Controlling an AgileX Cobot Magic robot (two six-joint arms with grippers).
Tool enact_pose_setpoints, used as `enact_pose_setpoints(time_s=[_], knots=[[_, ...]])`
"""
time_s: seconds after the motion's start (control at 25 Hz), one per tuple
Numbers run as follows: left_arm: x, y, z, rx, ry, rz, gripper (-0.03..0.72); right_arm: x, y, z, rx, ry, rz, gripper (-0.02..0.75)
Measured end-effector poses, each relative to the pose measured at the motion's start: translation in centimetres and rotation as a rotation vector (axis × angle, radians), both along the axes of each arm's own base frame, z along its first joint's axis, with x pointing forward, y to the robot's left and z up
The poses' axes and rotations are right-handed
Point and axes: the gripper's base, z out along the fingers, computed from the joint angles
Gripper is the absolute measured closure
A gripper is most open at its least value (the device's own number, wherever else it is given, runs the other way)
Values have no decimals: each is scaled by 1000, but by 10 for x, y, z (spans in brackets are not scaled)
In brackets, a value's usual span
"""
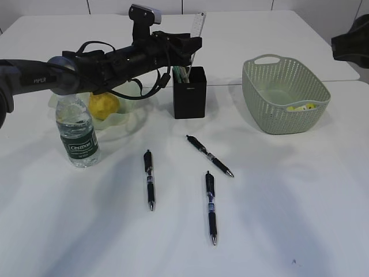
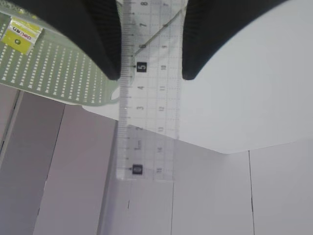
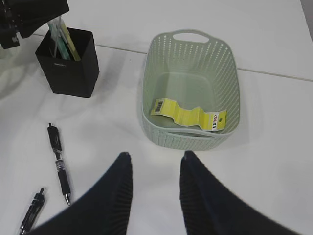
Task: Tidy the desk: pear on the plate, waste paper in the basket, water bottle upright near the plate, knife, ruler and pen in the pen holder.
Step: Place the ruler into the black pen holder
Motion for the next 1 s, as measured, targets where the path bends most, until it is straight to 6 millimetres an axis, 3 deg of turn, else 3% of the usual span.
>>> enact_pose_setpoints(time_s=[0.52, 0.8, 1.0], knots=[[0, 0, 0, 4, -1, -2, 416, 0, 0, 0, 5, -3, 0, 458], [0, 0, 0, 2, -3, -5, 314, 0, 0, 0, 7, -3, 0, 458], [-1, 0, 0, 1, -5, -8, 288, 0, 0, 0, 9, -2, 0, 458]])
